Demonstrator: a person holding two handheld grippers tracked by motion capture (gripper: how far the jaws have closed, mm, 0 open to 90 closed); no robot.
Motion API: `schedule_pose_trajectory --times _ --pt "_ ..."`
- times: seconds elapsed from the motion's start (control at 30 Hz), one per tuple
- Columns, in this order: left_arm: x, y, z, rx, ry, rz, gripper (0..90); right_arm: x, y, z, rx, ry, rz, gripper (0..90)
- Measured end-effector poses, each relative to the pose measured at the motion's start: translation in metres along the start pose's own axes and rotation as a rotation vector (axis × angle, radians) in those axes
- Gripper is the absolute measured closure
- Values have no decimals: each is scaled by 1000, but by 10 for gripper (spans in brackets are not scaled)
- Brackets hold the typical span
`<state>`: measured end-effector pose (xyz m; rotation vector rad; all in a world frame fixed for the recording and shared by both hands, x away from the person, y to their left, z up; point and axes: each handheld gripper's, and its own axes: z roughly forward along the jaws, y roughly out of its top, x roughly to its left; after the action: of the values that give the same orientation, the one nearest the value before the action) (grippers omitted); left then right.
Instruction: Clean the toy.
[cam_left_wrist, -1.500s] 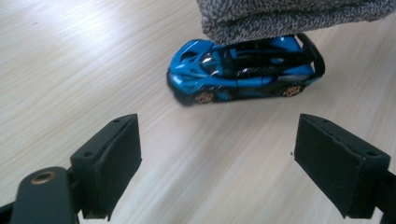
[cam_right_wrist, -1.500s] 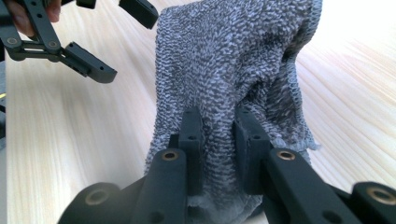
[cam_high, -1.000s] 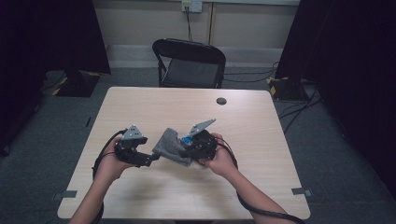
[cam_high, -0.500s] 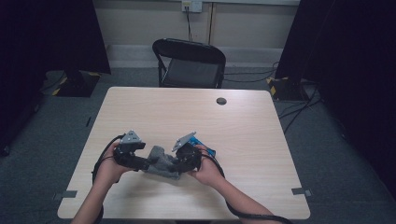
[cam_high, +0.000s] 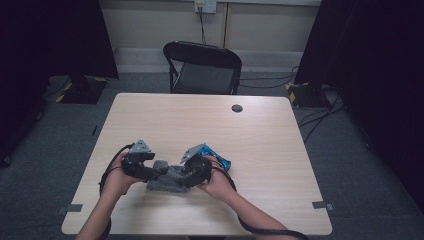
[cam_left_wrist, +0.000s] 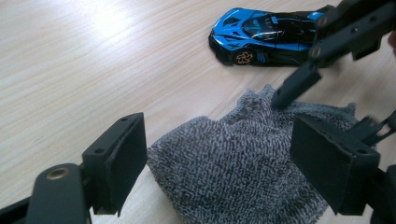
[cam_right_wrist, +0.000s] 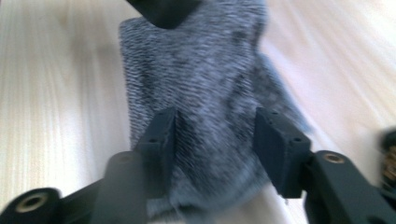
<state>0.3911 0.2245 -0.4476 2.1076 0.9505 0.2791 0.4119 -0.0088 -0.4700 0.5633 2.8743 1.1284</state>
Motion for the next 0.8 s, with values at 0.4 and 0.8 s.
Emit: schedule_pose_trajectory --times 0.4,0.8 --pt "-11 -2 10 43 -39 44 209 1 -18 -12 -4 -39 16 374" --pt "-9 -14 13 107 -46 42 221 -18 -9 -7 12 -104 8 388"
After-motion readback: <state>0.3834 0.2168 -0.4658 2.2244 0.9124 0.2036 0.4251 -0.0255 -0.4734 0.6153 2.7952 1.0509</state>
